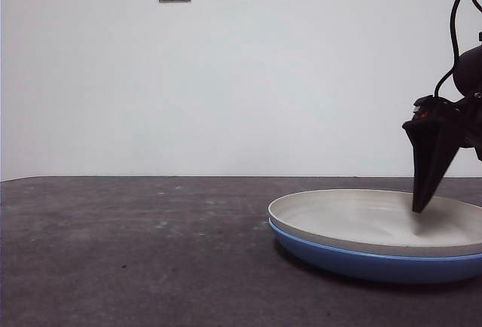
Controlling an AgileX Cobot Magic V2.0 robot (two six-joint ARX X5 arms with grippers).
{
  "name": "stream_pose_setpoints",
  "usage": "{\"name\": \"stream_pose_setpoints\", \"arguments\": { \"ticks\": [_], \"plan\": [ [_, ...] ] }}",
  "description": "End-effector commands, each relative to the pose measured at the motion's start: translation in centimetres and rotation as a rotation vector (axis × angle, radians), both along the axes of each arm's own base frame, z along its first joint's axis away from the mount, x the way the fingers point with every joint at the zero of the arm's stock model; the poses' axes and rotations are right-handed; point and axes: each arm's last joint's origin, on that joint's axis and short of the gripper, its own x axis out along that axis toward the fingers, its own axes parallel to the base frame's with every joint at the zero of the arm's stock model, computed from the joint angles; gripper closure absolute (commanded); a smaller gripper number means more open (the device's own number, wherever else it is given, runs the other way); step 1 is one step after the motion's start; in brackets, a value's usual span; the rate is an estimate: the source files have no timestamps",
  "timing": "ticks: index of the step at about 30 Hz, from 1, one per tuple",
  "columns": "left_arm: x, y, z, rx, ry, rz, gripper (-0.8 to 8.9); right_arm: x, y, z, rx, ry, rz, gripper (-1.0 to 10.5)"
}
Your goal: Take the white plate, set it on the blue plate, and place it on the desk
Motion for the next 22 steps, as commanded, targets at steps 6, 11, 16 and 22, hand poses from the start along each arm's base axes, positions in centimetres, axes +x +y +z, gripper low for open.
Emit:
{"name": "stream_pose_setpoints", "arguments": {
  "ticks": [6, 11, 16, 22],
  "plan": [
    [-0.1, 0.1, 0.3, 0.0, -0.024, -0.011, 1.55, 0.4, 0.2, -1.1, 0.002, 0.012, 0.017, 8.4],
    [-0.1, 0.1, 0.3, -0.001, -0.025, -0.011, 1.55, 0.5, 0.1, -1.1, -0.012, 0.005, 0.018, 9.4],
    [-0.1, 0.1, 0.3, 0.0, -0.024, -0.011, 1.55, 0.5, -0.1, -1.0, -0.032, 0.004, 0.009, 9.4],
    [-0.1, 0.1, 0.3, 0.0, -0.025, -0.011, 1.55, 0.9, -0.1, 0.0, -0.032, 0.012, 0.01, 9.4]
  ]
}}
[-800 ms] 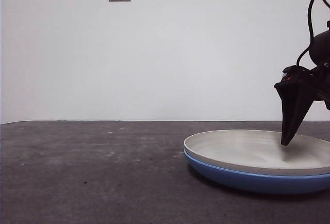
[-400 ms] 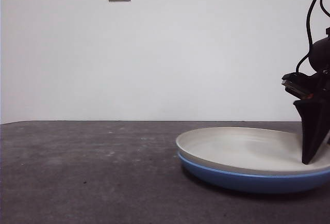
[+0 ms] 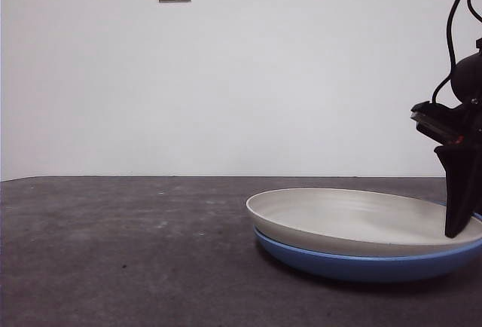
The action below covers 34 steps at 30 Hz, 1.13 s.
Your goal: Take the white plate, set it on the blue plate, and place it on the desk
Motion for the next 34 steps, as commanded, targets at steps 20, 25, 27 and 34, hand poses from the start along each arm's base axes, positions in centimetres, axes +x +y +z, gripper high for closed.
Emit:
{"name": "stream_pose_setpoints", "arguments": {
  "ticks": [20, 25, 27, 34],
  "plan": [
    [0.1, 0.0, 0.6, -0.013, -0.063, -0.018, 1.55, 2.5, 6.1, 5.3, 0.083, -0.091, 0.055, 9.4],
    [0.1, 0.0, 0.6, -0.008, -0.071, -0.022, 1.55, 2.9, 8.4, 5.0, 0.148, -0.101, 0.054, 9.4],
    [0.1, 0.0, 0.6, -0.008, -0.073, -0.023, 1.55, 3.1, 9.0, 4.7, 0.163, -0.094, 0.047, 9.4],
    [0.1, 0.0, 0.6, -0.009, -0.073, -0.022, 1.55, 4.1, 10.5, 2.9, 0.15, -0.061, 0.064, 9.4]
  ]
}}
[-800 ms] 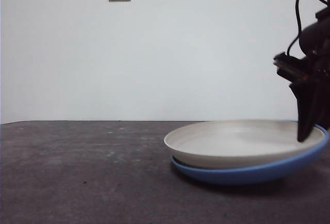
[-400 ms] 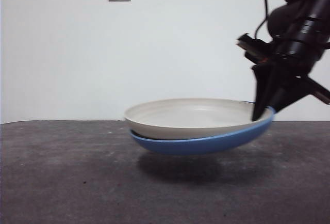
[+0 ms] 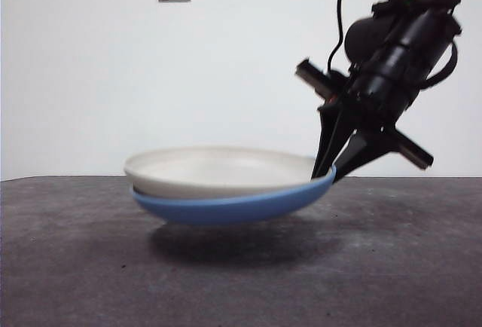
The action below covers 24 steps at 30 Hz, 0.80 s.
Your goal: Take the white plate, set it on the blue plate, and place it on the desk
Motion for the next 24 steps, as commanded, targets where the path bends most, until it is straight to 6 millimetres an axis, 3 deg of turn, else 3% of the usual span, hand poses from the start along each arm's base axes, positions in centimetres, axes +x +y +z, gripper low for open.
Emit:
{"name": "stream_pose_setpoints", "arguments": {
  "ticks": [1, 11, 19, 24],
  "plan": [
    [0.0, 0.1, 0.3, -0.002, -0.027, -0.01, 1.55, 0.8, 0.5, -0.3, 0.011, -0.001, -0.005, 9.4],
    [0.0, 0.1, 0.3, 0.002, -0.022, -0.01, 1.55, 1.6, -0.8, -1.9, -0.005, 0.044, -0.04, 9.4],
    [0.0, 0.1, 0.3, 0.001, -0.022, -0.01, 1.56, 1.7, -0.7, -3.9, -0.026, 0.105, -0.012, 9.4],
    [0.0, 0.1, 0.3, 0.001, -0.022, -0.01, 1.56, 1.7, -0.7, -4.0, -0.027, 0.097, 0.0, 9.4]
  ]
}}
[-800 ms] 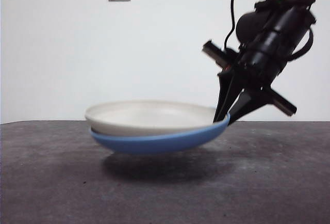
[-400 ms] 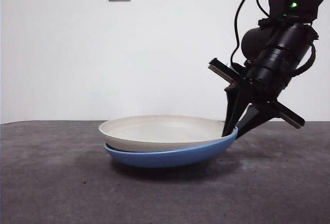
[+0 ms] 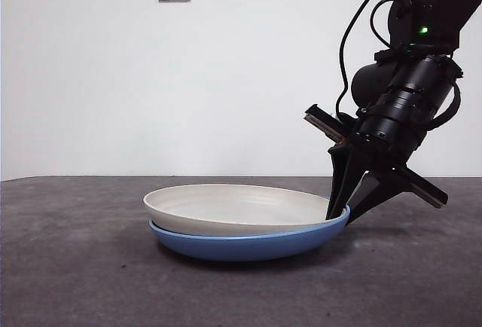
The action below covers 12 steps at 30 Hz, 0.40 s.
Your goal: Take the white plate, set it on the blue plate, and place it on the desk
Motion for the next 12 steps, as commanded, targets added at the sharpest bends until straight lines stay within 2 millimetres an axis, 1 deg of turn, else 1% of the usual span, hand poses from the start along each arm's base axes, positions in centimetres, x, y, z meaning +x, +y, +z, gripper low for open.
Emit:
{"name": "stream_pose_setpoints", "arguments": {
  "ticks": [1, 6, 12],
  "plan": [
    [-0.03, 0.07, 0.31, -0.001, -0.024, -0.01, 1.56, 0.42, 0.34, -0.27, -0.003, -0.016, 0.028, 9.4],
    [-0.03, 0.07, 0.31, -0.001, -0.024, -0.01, 1.55, 0.41, 0.36, -0.26, -0.001, -0.016, 0.029, 9.4],
    [-0.03, 0.07, 0.32, -0.001, -0.025, -0.01, 1.55, 0.26, 0.88, -0.26, -0.001, -0.02, 0.044, 9.4]
  ]
}}
